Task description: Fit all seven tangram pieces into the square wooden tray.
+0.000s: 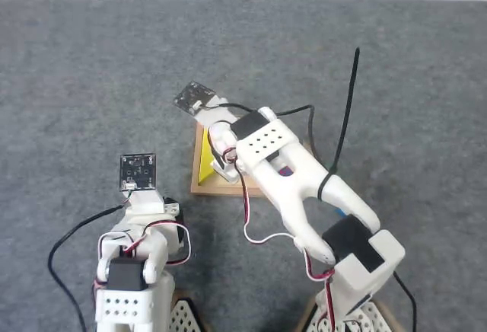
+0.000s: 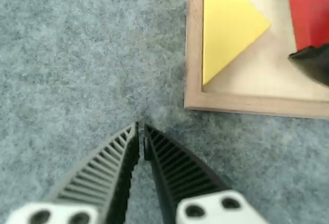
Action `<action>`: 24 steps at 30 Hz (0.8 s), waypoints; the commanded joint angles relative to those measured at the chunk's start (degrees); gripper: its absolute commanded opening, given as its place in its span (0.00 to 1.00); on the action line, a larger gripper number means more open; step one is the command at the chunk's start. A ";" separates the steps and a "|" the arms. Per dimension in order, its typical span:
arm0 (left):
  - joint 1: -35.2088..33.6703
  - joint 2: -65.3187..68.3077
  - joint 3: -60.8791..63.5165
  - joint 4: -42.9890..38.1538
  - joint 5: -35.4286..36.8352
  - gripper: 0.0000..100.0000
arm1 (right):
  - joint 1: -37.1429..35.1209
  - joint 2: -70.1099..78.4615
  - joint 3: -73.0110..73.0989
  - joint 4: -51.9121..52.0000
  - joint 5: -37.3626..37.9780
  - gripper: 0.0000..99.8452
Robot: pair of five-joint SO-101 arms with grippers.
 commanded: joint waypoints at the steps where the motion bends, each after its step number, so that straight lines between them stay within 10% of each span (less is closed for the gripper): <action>1: -0.35 -1.14 -0.75 0.09 -0.62 0.01 | -0.22 -4.88 2.20 -3.91 2.73 0.18; 18: -0.35 -1.14 -0.75 0.09 -0.62 0.01 | 11.12 -10.86 11.43 -3.12 7.82 0.18; 24: -0.35 -1.14 -0.75 0.09 -0.62 0.01 | 12.62 -15.34 20.31 -12.79 3.87 0.00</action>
